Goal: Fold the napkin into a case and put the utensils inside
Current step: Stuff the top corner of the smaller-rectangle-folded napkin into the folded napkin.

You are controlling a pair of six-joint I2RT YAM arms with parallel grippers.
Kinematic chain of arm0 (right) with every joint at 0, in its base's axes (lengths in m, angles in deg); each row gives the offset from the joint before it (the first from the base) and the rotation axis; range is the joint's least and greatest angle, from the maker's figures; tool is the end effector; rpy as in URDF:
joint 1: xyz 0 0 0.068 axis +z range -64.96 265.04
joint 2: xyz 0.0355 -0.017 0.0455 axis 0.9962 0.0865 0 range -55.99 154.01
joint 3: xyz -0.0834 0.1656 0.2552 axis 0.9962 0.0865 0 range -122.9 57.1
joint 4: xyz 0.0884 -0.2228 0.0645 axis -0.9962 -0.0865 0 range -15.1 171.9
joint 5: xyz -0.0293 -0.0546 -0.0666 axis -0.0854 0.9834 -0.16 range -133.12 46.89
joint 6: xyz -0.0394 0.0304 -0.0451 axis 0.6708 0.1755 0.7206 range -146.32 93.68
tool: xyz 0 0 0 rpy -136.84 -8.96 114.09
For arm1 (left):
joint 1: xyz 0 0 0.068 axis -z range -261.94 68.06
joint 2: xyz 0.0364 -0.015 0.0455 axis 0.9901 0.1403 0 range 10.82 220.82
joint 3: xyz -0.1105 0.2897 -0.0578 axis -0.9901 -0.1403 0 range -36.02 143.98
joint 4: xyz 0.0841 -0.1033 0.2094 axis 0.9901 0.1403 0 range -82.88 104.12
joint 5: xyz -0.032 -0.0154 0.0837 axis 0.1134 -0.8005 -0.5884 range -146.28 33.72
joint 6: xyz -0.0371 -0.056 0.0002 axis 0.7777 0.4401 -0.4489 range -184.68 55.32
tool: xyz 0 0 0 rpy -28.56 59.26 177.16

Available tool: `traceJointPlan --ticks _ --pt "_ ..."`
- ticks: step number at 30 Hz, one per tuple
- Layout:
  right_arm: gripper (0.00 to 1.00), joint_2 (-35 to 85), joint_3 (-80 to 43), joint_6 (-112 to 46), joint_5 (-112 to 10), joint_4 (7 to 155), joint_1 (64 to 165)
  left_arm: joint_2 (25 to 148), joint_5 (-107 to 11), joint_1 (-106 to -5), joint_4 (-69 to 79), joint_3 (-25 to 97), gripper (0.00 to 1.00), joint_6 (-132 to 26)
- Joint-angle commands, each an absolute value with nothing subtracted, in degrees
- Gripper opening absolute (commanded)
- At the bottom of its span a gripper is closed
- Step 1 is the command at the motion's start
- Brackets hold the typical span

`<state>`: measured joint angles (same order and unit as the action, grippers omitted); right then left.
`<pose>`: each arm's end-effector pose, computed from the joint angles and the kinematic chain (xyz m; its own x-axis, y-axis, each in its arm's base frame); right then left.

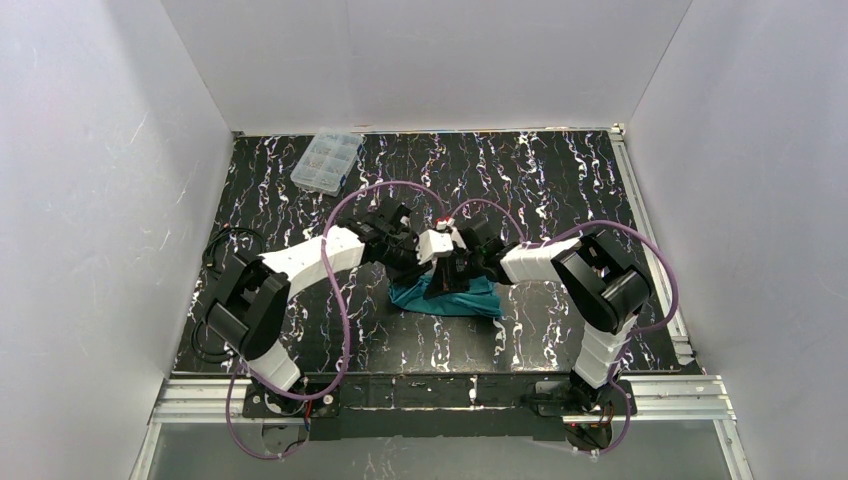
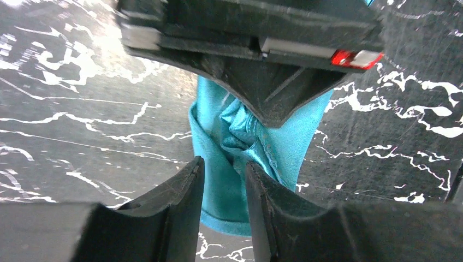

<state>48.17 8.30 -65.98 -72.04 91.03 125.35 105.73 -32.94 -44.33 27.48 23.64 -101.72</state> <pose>0.2574 0.2524 0.1689 -0.9481 -0.0719 -0.3096 -0.2809 0.6454 0.7103 0.2557 -0.2236 0.2344 -0.0777 0.7578 -0.6478 0.9825 0.1684 0.0791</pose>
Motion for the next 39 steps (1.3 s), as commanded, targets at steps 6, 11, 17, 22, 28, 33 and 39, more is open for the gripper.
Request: traceJointPlan --ticks 6,11,17,22,28,33,39 --pt "0.01 50.56 12.16 -65.34 -68.78 90.14 125.47 98.92 -28.73 -44.67 37.40 32.11 0.34 -102.28" --pt "0.01 50.56 12.57 -65.52 -69.61 91.21 125.47 96.44 -22.74 -44.14 39.58 26.49 0.34 -107.66" --pt "0.01 49.98 15.18 -66.35 -71.21 96.21 125.51 96.24 -27.80 -44.68 30.91 20.27 0.44 -102.40" --pt "0.01 49.65 16.59 -66.94 -73.09 100.84 125.55 96.05 -30.74 -44.93 27.03 18.44 0.54 -97.70" --pt "0.01 48.19 17.53 -64.72 -73.09 101.24 125.58 97.67 -32.31 -45.43 25.47 18.55 0.55 -96.47" --pt "0.01 46.66 18.85 -63.85 -72.38 102.83 126.10 100.38 -22.12 -46.05 33.07 21.33 0.54 -99.12" --pt "0.01 43.09 20.58 -60.64 -70.70 105.34 127.90 102.07 -17.30 -46.59 37.68 23.20 0.50 -103.75"
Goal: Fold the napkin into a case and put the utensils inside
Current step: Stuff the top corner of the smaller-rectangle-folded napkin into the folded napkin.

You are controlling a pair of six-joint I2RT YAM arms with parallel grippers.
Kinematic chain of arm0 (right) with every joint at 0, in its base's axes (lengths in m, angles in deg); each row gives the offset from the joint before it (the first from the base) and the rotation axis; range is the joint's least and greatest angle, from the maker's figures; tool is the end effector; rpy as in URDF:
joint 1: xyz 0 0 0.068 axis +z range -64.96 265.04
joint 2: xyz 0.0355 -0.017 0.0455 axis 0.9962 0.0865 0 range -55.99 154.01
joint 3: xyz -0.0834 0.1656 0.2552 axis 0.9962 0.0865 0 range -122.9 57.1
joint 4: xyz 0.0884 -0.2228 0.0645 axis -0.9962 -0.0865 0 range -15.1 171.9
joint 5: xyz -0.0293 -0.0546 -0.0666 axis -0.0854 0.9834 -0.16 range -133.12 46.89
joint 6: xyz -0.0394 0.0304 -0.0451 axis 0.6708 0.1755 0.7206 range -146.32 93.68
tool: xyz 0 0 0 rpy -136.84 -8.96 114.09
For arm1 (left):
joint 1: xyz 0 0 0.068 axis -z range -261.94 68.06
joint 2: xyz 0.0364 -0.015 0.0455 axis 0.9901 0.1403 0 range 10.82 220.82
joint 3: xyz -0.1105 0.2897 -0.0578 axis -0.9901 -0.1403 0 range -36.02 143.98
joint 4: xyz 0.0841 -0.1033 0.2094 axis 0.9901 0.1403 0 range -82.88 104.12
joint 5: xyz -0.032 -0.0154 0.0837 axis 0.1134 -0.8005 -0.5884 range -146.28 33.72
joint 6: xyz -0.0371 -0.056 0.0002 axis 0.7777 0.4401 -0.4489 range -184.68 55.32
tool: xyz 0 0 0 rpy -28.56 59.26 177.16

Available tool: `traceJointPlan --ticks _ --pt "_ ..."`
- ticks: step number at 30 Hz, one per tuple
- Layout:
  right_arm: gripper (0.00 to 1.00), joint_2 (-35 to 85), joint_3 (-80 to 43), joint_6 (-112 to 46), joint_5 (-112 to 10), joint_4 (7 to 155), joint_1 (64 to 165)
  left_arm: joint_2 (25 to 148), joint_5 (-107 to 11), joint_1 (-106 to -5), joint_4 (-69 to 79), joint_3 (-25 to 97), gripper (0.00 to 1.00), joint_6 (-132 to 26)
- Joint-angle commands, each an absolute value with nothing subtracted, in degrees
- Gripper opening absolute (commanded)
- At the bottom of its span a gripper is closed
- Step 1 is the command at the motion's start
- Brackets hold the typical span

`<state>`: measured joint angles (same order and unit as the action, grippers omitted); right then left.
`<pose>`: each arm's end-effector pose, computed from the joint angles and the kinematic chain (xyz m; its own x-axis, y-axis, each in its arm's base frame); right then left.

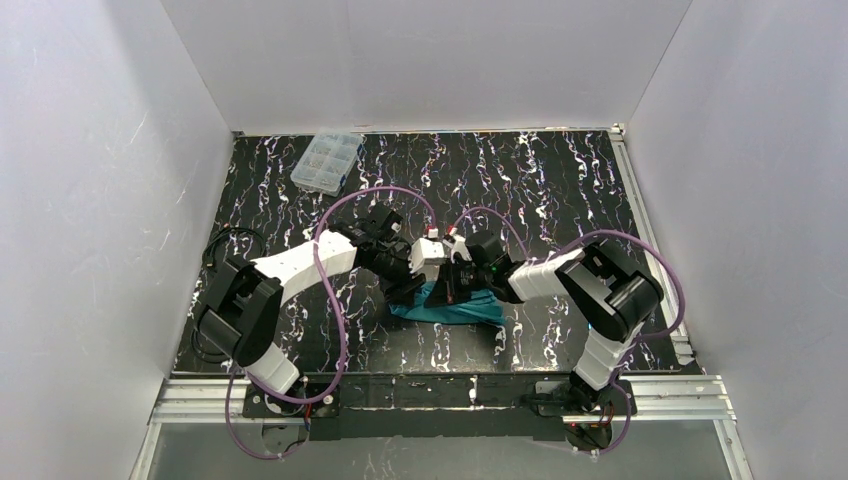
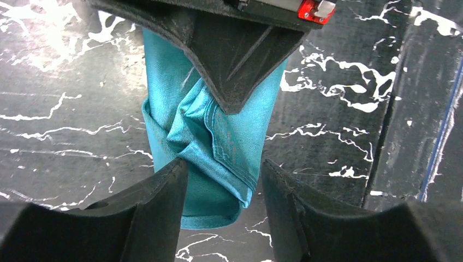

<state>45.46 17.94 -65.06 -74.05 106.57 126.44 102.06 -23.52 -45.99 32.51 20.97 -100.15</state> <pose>0.2343 0.2434 0.1656 -0.9033 -0.0808 -0.4214 -0.3942 0.5445 0.7404 0.2351 -0.2062 0.2383 -0.1542 0.7144 -0.6826 0.9877 0.1299 -0.0871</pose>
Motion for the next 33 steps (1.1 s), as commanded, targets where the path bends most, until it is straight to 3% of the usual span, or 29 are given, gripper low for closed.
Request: traceJointPlan --ticks 1,10,22,33 --pt "0.01 42.62 21.08 -60.60 -70.38 106.20 128.03 102.04 -16.81 -46.77 38.01 23.27 0.49 -104.13" --pt "0.01 39.31 25.64 -63.72 -68.18 115.49 128.74 101.28 -15.89 -47.26 39.75 22.02 0.41 -105.07" --pt "0.01 32.03 29.46 -59.25 -63.44 123.42 131.39 100.20 -12.69 -48.32 40.79 22.05 0.51 -104.32" --pt "0.01 33.19 28.76 -58.47 -64.96 123.26 132.03 100.72 -13.51 -48.56 37.82 21.50 0.50 -103.99"
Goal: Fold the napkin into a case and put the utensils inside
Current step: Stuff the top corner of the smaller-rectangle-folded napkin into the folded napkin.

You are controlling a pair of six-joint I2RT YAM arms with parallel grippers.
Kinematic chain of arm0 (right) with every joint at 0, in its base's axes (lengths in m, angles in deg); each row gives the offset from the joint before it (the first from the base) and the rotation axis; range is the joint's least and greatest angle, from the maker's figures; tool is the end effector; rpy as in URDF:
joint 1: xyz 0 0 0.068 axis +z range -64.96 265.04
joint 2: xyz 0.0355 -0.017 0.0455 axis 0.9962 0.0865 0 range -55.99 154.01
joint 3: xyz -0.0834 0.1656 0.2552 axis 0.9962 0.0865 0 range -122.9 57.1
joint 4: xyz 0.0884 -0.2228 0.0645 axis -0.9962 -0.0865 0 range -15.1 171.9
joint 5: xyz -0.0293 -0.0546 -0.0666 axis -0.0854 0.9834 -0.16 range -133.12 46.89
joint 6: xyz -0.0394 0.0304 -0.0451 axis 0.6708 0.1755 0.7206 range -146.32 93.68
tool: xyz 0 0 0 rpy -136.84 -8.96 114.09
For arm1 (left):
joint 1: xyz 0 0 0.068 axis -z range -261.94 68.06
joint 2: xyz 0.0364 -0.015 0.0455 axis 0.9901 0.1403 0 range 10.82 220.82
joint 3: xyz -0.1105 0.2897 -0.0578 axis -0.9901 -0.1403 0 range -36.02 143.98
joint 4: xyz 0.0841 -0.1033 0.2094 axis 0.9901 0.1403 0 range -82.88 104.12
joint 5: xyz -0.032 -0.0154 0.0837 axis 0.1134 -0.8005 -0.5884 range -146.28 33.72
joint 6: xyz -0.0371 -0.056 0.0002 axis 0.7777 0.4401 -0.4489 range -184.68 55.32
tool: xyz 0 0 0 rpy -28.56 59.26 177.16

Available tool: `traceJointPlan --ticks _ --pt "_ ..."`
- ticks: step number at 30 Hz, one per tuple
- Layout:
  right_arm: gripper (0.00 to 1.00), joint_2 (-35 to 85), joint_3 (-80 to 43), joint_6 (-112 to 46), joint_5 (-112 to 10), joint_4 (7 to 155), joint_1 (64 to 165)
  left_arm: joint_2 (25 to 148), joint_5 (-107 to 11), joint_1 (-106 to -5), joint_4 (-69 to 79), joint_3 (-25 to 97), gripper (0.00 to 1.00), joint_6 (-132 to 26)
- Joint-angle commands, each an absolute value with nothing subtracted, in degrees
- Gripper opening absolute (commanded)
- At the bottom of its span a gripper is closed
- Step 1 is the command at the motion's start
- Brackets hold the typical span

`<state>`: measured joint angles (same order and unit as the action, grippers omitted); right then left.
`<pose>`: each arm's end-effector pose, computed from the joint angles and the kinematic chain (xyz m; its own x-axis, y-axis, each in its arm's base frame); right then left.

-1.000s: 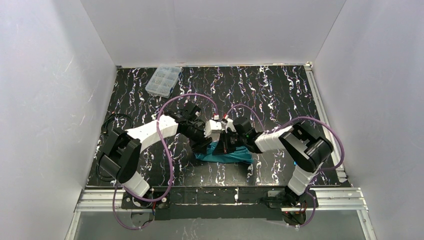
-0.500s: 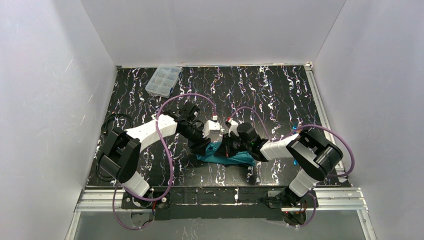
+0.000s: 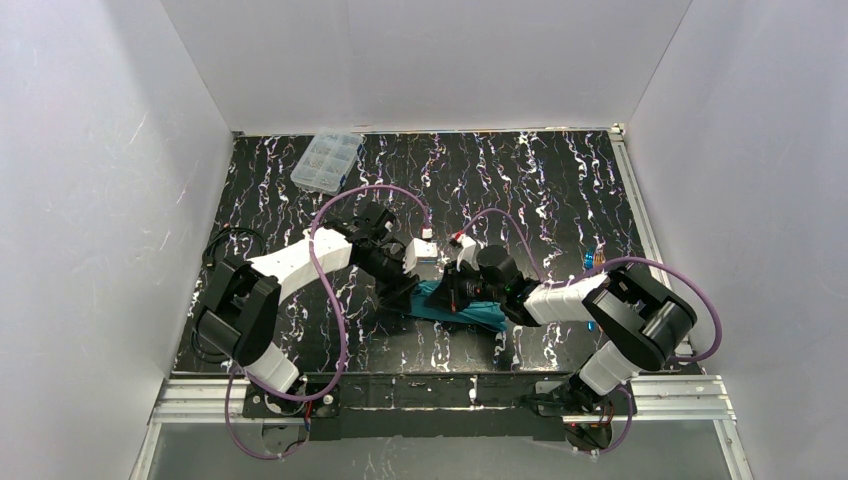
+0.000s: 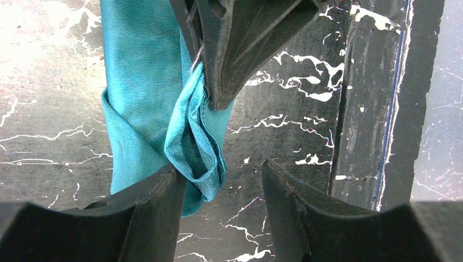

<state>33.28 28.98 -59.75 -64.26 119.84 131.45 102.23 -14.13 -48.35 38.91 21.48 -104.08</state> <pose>0.1887 0.2263 0.1993 -0.7249 -0.0163 -0.6887 -0.6048 0.4936 0.6249 0.2295 -0.1955 0.2387 -0.1806 0.6846 -0.7062 0.9766 0.0393 -0.2116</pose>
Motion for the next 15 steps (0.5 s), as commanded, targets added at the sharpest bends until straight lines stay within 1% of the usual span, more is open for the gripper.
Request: traceJointPlan --ticks 1,8,12,15 --pt "0.01 33.17 28.86 -58.47 -65.26 123.40 132.01 100.88 -13.70 -48.61 37.68 21.47 0.50 -104.20" --pt "0.01 32.10 30.01 -57.95 -67.19 124.51 132.05 101.09 -19.59 -48.62 33.41 20.11 0.51 -103.83" --pt "0.01 31.77 30.29 -57.35 -67.89 124.71 132.05 101.48 -17.88 -48.63 34.73 20.68 0.52 -104.11" --pt "0.01 31.71 30.22 -57.21 -68.03 124.88 132.05 102.03 -13.51 -48.62 37.39 21.98 0.39 -105.73"
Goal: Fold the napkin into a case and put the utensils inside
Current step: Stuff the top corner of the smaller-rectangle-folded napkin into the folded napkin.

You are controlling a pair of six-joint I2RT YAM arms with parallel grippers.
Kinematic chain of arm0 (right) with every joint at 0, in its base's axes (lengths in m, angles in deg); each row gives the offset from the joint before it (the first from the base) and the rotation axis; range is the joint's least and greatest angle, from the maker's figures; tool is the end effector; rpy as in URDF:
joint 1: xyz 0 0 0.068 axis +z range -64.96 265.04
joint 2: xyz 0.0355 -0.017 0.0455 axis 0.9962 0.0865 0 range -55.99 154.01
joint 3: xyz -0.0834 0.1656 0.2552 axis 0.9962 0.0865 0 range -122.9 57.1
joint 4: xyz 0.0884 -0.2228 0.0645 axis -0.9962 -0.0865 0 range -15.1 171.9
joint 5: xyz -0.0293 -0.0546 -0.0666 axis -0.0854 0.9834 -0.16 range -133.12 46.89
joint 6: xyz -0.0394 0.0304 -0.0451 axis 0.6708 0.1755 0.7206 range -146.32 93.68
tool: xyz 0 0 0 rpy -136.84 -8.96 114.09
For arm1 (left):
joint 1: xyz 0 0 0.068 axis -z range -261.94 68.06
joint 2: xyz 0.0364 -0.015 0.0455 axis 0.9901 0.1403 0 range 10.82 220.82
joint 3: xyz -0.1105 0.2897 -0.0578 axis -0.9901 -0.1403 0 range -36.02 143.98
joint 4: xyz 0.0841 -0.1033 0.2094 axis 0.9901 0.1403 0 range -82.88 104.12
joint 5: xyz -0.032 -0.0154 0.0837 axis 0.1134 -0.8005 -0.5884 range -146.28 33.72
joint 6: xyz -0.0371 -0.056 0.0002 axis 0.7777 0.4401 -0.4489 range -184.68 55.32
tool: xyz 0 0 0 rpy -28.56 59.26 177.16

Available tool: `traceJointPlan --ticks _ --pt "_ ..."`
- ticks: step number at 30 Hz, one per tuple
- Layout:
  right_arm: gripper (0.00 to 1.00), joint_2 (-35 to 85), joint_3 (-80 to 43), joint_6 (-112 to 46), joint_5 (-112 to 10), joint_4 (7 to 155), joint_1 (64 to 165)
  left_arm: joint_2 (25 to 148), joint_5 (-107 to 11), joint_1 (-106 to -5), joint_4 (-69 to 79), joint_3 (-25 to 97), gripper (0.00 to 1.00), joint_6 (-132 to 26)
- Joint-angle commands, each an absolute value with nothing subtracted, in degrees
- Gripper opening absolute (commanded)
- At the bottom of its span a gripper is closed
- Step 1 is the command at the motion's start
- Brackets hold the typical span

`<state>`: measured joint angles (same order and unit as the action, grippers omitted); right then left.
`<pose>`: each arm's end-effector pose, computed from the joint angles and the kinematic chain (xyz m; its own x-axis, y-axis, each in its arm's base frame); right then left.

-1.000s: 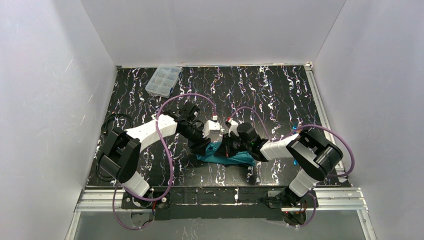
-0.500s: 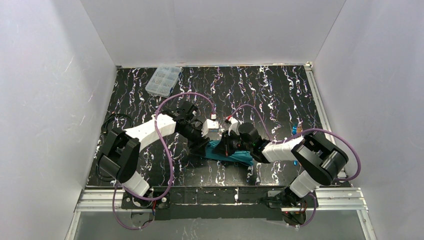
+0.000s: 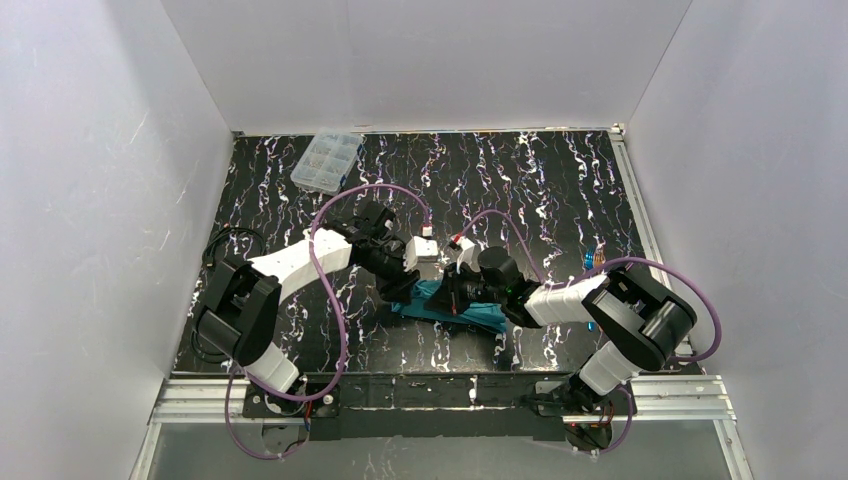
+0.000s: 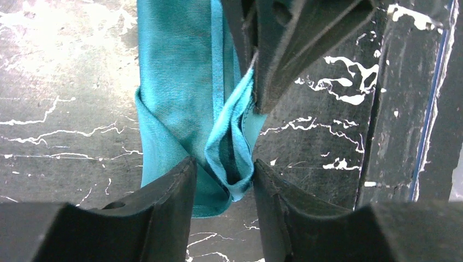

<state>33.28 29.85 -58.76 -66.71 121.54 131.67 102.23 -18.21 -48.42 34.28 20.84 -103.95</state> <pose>0.1844 0.2265 0.1988 -0.7144 -0.0405 -0.6986 -0.6365 0.4525 0.6246 0.2375 -0.1968 0.2375 -0.1392 0.6897 -0.7106 0.9898 0.0756 -0.1205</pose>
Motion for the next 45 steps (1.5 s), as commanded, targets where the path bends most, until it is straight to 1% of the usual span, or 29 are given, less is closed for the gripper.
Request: traceJointPlan --ticks 1,7,8,10,12,17,18,19,22,25,27,28,29,30,31,34,38,39,40,41,45 --pt "0.01 31.75 30.14 -57.11 -68.21 124.88 131.99 102.30 -12.12 -48.63 38.23 22.44 0.37 -106.12" --pt "0.01 31.63 29.94 -56.68 -68.21 124.47 132.13 104.26 -5.26 -48.63 45.26 25.92 0.38 -109.82" --pt "0.01 31.64 29.86 -56.64 -68.27 124.46 132.10 104.70 -4.93 -48.63 46.78 26.63 0.36 -110.51" --pt "0.01 31.62 29.93 -56.64 -68.30 124.51 132.07 105.75 -4.83 -48.63 48.22 27.50 0.28 -111.49" --pt "0.01 31.51 29.94 -56.63 -68.25 124.44 132.12 106.08 -4.80 -48.63 48.93 27.60 0.23 -112.29" --pt "0.01 31.33 30.03 -56.68 -68.08 124.51 132.12 105.42 -7.71 -48.63 46.92 26.44 0.23 -112.66" --pt "0.01 31.43 30.09 -56.72 -68.08 124.71 132.13 105.16 -9.03 -48.56 45.73 26.02 0.22 -112.28" --pt "0.01 31.43 30.18 -56.95 -68.15 125.03 132.11 105.01 -10.42 -48.54 44.49 25.58 0.19 -111.72" --pt "0.01 31.80 30.25 -57.24 -68.40 125.64 132.10 104.71 -15.78 -48.46 40.37 25.32 0.00 -108.74" --pt "0.01 31.94 30.44 -57.30 -68.69 125.98 132.11 104.26 -19.59 -48.36 37.12 25.24 0.00 -106.41" --pt "0.03 31.90 30.68 -57.30 -69.05 126.25 132.11 103.99 -19.67 -48.36 36.57 25.19 0.00 -105.93" --pt "0.07 31.79 30.77 -57.21 -69.14 126.40 132.06 104.03 -19.06 -48.36 37.06 25.30 0.00 -105.99" --pt "0.16 31.68 30.81 -57.06 -69.34 126.54 132.07 104.11 -18.26 -48.36 37.57 25.41 0.00 -106.15" --pt "0.29 31.51 30.73 -56.49 -69.45 126.51 132.05 103.96 -17.04 -48.36 38.24 25.37 0.00 -106.55" --pt "0.35 31.40 30.36 -55.76 -69.64 126.05 132.01 103.87 -15.81 -48.36 38.83 25.22 0.00 -107.16" --pt "0.47 32.22 28.11 -53.20 -70.32 124.14 131.92 103.72 -13.07 -48.36 40.74 24.73 0.00 -109.01" --pt "0.55 33.62 27.53 -51.61 -71.91 127.87 131.28 103.41 -11.68 -48.36 43.01 24.71 0.00 -110.56" --pt "0.61 33.58 27.95 -51.17 -71.71 129.69 131.21 103.35 -11.45 -48.36 43.16 24.65 0.00 -110.64" --pt "0.93 33.57 28.52 -50.59 -71.57 131.61 131.24 103.25 -11.29 -48.36 43.23 24.58 0.00 -110.63" --pt "0.98 33.65 28.75 -50.11 -71.97 133.25 131.24 103.20 -11.20 -48.36 43.36 24.58 0.00 -110.58" --pt "0.99 33.01 28.85 -47.97 -69.85 132.82 131.21 103.20 -11.09 -48.36 43.35 24.79 0.00 -110.47"
